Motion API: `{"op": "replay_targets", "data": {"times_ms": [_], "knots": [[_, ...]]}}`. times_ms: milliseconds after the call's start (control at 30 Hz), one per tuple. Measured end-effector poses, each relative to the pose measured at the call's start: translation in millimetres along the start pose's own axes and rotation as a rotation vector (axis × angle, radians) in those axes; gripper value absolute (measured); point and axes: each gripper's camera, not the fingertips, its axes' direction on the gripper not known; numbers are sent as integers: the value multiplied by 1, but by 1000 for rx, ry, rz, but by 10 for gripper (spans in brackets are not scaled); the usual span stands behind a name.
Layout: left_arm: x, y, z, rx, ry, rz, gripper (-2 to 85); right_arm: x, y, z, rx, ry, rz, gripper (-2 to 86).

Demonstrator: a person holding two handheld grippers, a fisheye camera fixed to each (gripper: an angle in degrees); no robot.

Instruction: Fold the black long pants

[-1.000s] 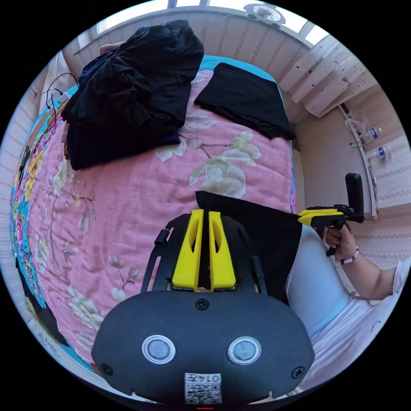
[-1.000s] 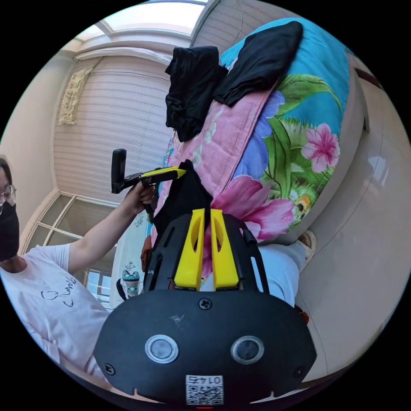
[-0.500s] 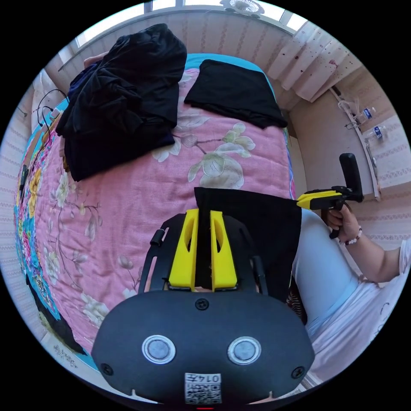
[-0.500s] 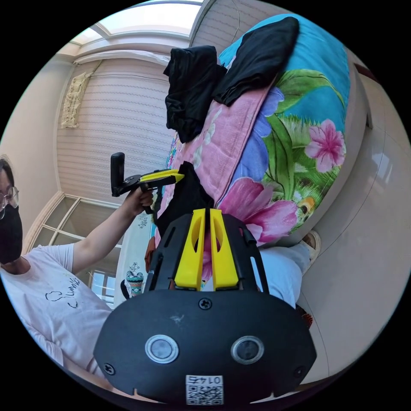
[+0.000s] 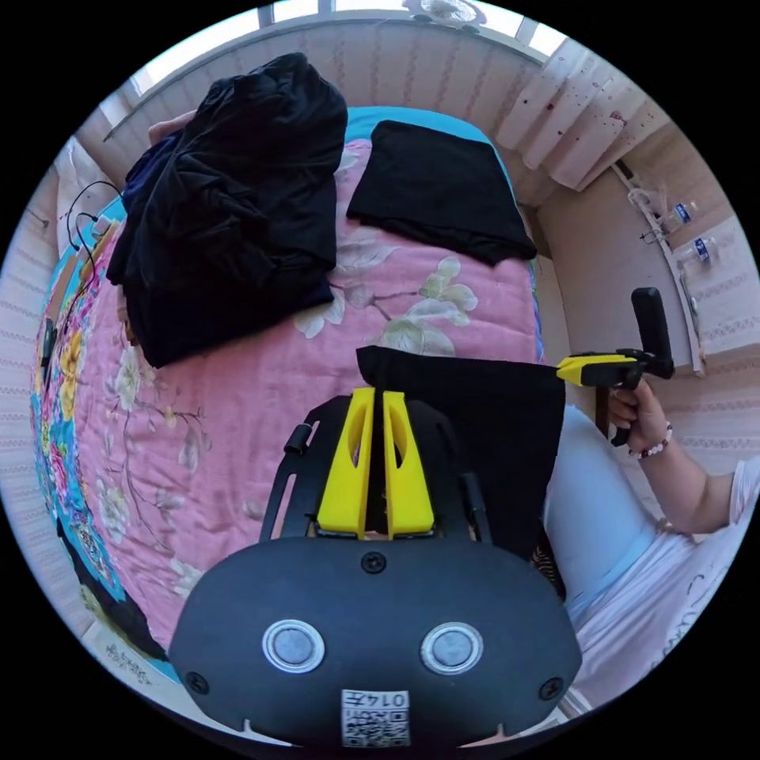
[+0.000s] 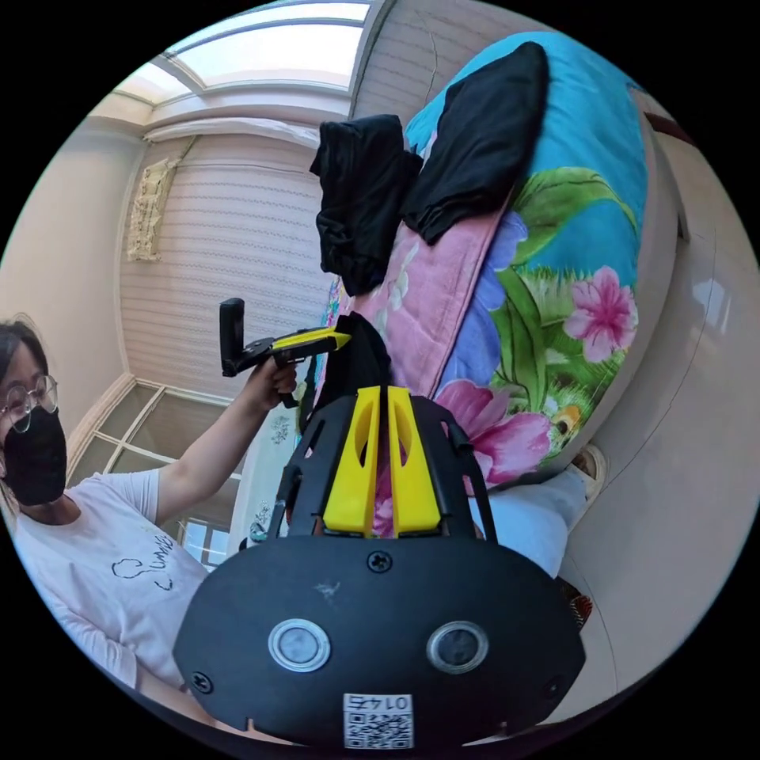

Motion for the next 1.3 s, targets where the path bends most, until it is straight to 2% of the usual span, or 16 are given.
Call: {"op": "replay_targets", "data": {"times_ms": [67, 167, 233, 300, 367, 500, 567, 600, 667, 767, 833, 933, 1033, 1167, 1300], "knots": [[-3, -1, 8, 4, 39, -10, 7, -13, -9, 4, 9, 83, -11, 7], [-5, 14, 23, -88, -32, 24, 41, -24, -16, 35, -64, 175, 6, 7], [-15, 33, 13, -83, -22, -26, 52, -33, -14, 55, -88, 244, 10, 8], [-23, 63, -4, -71, -108, -37, 51, -43, -10, 68, -88, 258, 11, 8], [-29, 123, -34, -50, -203, -41, 45, -59, -2, 79, -53, 255, 19, 7], [-10, 260, -81, 62, -192, -126, 29, -113, 16, 89, 35, 397, -112, 2], [18, 371, -97, 99, -220, -283, 13, -161, 24, 115, -20, 439, -264, -1], [26, 399, -100, 100, -220, -335, 9, -172, 25, 125, -55, 442, -297, -1], [55, 502, -105, 88, -200, -583, -2, -223, 32, 183, -218, 437, -436, -2], [85, 606, -114, 133, -192, -857, -7, -289, 53, 282, -445, 383, -590, -2], [95, 650, -120, 168, -197, -957, -8, -329, 74, 348, -574, 353, -684, -2], [100, 694, -127, 257, -221, -1013, -9, -390, 123, 462, -794, 320, -828, -3], [94, 714, -116, 260, -220, -1019, -10, -434, 176, 565, -961, 411, -951, -3], [80, 751, -83, 96, -315, -1153, -10, -475, 217, 669, -938, 573, -1051, -3], [82, 794, -65, 195, -208, -1253, -10, -482, 244, 752, -1075, 725, -1032, -4]]}}
